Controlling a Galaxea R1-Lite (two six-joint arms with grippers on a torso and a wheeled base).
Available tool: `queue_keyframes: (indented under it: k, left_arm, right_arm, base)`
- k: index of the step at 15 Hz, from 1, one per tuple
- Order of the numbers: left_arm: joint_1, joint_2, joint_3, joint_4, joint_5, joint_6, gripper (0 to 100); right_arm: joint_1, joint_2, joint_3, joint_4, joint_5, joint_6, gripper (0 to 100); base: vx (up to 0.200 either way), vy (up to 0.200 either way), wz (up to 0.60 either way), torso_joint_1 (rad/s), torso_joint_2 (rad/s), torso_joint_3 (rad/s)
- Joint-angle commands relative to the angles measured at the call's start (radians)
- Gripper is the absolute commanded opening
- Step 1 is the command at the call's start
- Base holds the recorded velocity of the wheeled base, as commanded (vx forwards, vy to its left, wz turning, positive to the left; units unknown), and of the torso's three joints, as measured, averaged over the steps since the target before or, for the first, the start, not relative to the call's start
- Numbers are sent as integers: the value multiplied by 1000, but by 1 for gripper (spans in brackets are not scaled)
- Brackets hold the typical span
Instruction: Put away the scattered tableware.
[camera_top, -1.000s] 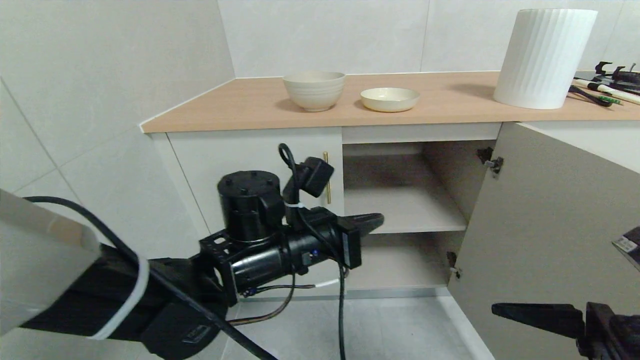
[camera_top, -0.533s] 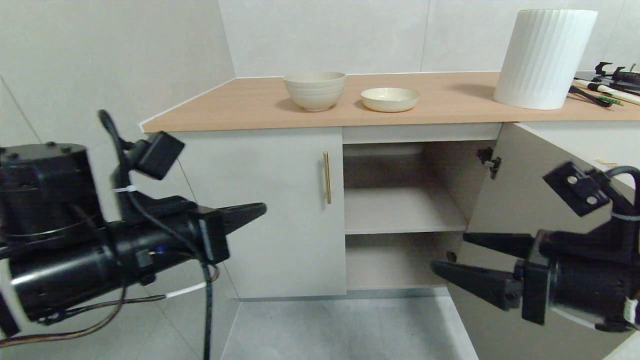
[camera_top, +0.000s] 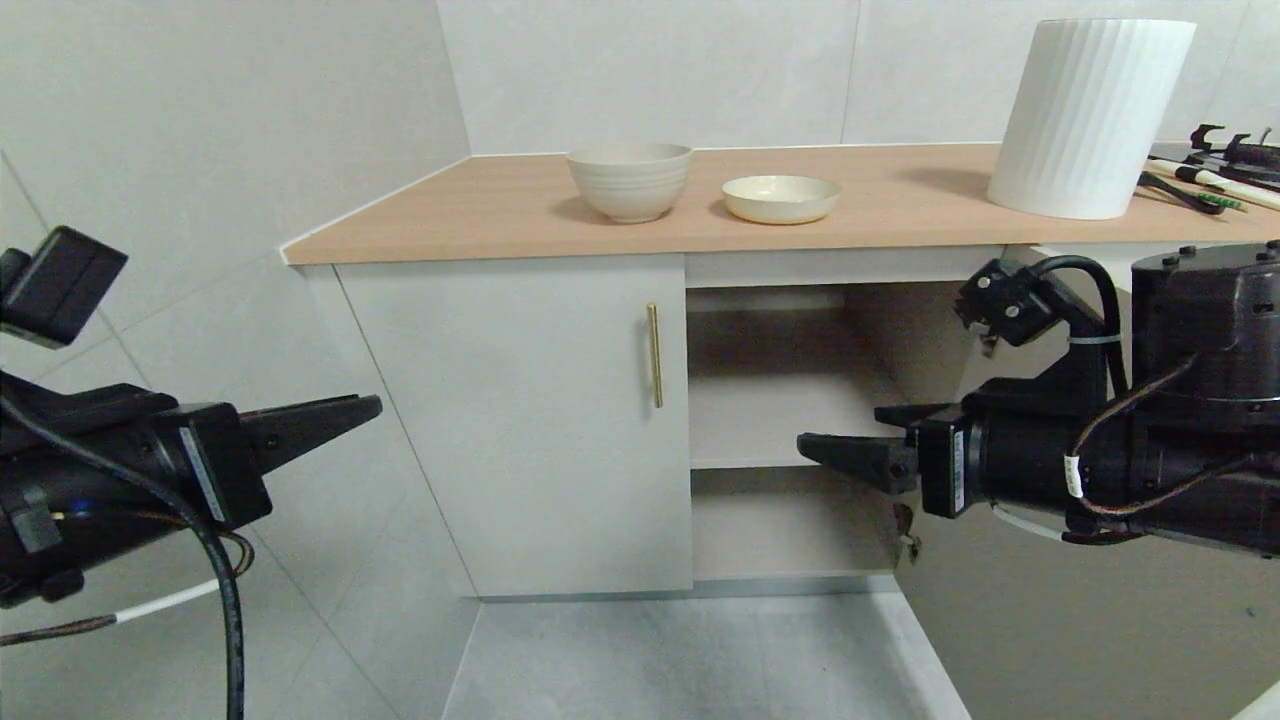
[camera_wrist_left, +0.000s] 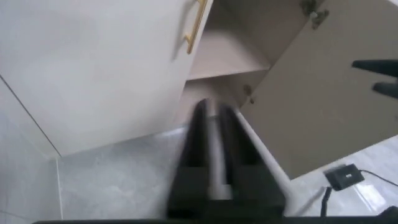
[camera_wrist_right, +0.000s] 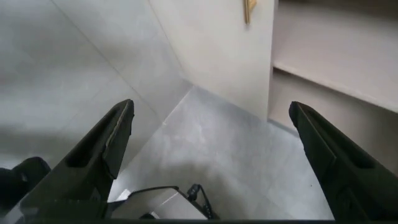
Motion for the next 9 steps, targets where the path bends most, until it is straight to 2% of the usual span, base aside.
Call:
queue_keyframes:
  k: [1, 5, 9]
  left_arm:
    - [7, 10, -11, -3, -2, -2, 100]
    - [16, 24, -27, -11, 0, -3, 100]
    - [16, 28, -25, -11, 1, -5, 100]
  right_arm:
    - [-1, -9, 4, 23, -9, 1, 100]
    - [-2, -44, 7, 64, -72, 15, 100]
    - [-1, -55, 7, 78, -72, 15, 100]
  base:
    - [0, 0, 0, 0, 0, 0]
    - [0, 0, 0, 0, 0, 0]
    - [0, 0, 0, 0, 0, 0]
